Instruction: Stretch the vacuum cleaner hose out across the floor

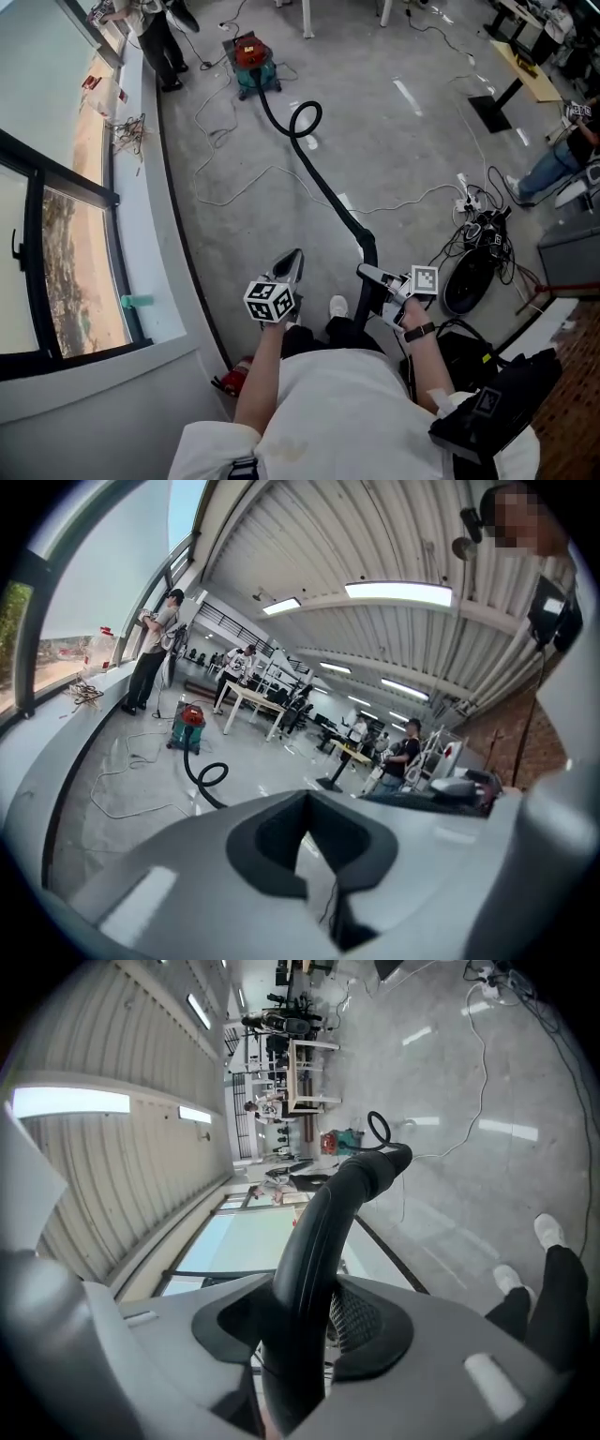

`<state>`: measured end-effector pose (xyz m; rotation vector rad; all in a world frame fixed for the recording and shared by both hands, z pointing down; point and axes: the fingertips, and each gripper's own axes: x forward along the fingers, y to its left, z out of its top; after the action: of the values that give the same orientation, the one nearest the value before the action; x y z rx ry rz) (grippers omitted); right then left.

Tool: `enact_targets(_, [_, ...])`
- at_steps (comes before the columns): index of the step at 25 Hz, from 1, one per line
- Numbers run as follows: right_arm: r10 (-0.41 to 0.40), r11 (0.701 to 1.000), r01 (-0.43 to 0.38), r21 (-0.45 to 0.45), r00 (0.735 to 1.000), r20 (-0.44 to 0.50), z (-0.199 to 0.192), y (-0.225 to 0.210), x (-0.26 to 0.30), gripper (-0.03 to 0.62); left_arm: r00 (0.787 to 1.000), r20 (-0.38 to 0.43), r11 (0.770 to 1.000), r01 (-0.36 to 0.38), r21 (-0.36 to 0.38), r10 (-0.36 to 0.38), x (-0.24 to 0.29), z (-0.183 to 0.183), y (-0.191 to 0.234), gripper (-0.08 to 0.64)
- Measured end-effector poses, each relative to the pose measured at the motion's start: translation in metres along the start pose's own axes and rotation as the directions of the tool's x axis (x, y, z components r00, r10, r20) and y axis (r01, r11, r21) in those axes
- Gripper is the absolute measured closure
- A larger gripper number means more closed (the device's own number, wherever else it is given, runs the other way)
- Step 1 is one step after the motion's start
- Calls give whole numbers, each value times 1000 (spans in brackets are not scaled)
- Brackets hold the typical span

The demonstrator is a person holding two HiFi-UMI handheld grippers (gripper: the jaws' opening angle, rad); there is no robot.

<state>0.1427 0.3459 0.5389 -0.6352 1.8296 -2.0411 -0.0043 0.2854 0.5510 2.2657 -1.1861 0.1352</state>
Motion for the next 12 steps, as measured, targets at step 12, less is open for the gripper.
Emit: enact_targets(12, [64,997,-58,-56,993,100,-172,26,-81,428,990,-8,990,140,-6,-140,-113,-75,-54,558])
